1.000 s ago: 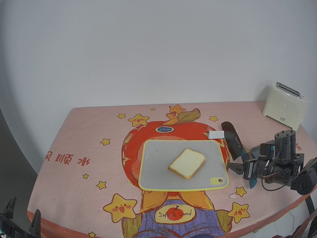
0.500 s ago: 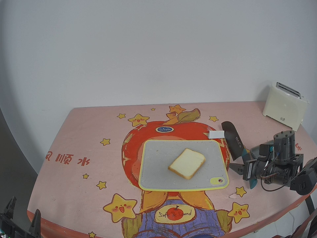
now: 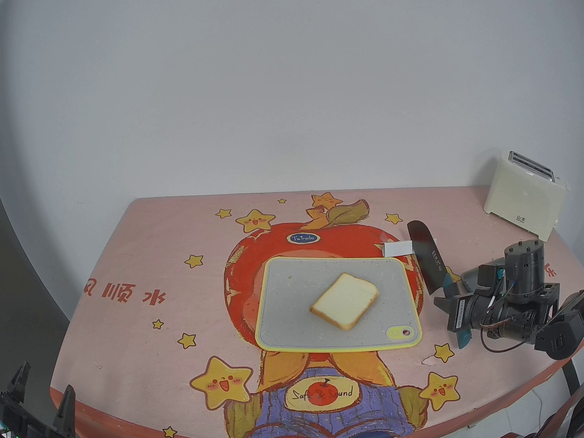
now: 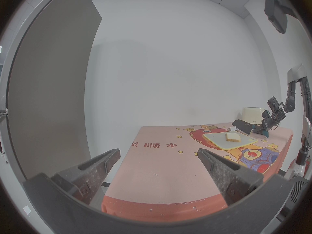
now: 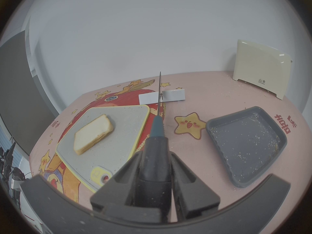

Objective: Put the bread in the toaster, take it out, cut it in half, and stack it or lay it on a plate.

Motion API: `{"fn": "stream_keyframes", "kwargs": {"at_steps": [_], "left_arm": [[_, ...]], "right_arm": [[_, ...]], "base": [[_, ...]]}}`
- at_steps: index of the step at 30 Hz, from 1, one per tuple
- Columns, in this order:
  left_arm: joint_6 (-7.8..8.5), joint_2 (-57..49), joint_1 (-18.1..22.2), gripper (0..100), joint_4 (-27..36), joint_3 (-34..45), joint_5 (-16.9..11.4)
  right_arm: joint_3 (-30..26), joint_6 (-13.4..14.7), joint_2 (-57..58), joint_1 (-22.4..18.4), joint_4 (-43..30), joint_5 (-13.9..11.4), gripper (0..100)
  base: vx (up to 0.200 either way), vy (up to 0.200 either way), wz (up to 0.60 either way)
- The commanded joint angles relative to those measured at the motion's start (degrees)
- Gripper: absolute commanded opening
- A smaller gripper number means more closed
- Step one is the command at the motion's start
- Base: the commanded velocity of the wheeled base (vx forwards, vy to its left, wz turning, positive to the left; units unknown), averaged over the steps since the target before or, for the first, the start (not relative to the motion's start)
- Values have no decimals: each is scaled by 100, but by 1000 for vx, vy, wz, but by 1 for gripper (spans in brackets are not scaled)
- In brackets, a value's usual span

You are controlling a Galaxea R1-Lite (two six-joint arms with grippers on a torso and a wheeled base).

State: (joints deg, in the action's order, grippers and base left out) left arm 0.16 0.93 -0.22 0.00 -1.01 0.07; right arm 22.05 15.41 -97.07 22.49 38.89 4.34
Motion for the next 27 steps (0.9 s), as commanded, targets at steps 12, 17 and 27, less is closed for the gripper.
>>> {"fn": "stream_keyframes", "kwargs": {"at_steps": [12,17,27], "left_arm": [[2,-57,4,100,0,92,1],[2,-57,-4,100,0,92,1],[2,-57,4,100,0,92,1]], "right_arm": [[10,-20,496,133,137,146,0],[124,-29,646,344,172,164,0],[18,-29,602,335,769,216,0]], "base": [[0,0,0],[0,0,0],[0,0,0]]}}
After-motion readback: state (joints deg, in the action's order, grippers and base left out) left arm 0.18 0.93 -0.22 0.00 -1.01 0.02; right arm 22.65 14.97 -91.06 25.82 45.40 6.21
